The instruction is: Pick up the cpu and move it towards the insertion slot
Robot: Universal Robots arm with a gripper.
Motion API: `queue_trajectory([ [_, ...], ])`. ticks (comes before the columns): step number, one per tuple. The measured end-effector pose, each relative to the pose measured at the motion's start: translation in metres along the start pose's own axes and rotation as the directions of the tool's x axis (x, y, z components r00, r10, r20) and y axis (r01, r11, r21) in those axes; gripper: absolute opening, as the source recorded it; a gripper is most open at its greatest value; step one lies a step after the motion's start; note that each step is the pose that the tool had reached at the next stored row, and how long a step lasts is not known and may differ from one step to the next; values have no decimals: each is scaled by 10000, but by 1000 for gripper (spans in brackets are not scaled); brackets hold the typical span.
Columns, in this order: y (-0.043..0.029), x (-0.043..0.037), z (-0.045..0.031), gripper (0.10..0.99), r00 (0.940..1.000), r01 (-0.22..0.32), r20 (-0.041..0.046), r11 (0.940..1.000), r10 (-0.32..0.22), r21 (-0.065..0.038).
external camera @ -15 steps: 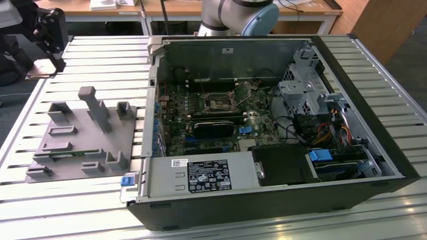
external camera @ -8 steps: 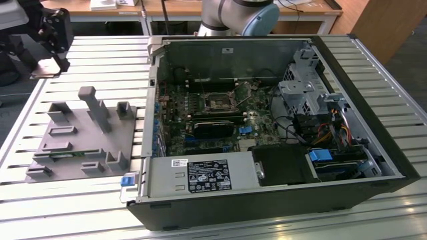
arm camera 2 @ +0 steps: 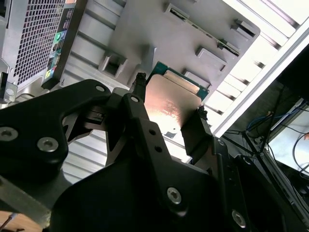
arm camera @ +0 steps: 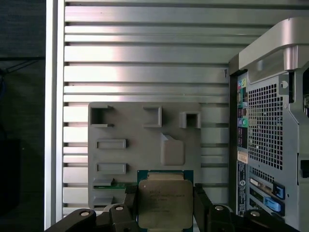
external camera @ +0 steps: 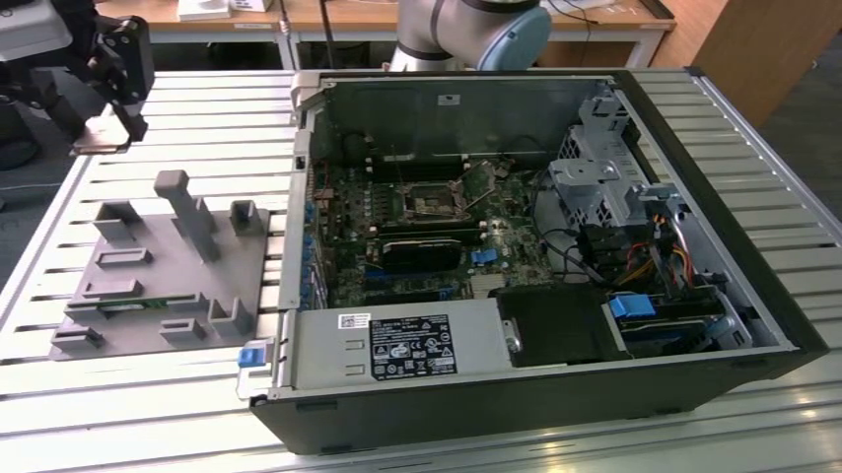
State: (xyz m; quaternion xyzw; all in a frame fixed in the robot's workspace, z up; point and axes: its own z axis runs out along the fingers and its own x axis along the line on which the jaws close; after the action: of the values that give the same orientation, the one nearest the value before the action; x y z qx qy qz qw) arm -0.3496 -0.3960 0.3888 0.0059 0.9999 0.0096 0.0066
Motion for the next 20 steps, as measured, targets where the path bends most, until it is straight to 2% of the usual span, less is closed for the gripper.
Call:
queue_trajectory([
  [20, 2, -198, 3, 541, 10000, 0, 0, 10000, 0, 0],
])
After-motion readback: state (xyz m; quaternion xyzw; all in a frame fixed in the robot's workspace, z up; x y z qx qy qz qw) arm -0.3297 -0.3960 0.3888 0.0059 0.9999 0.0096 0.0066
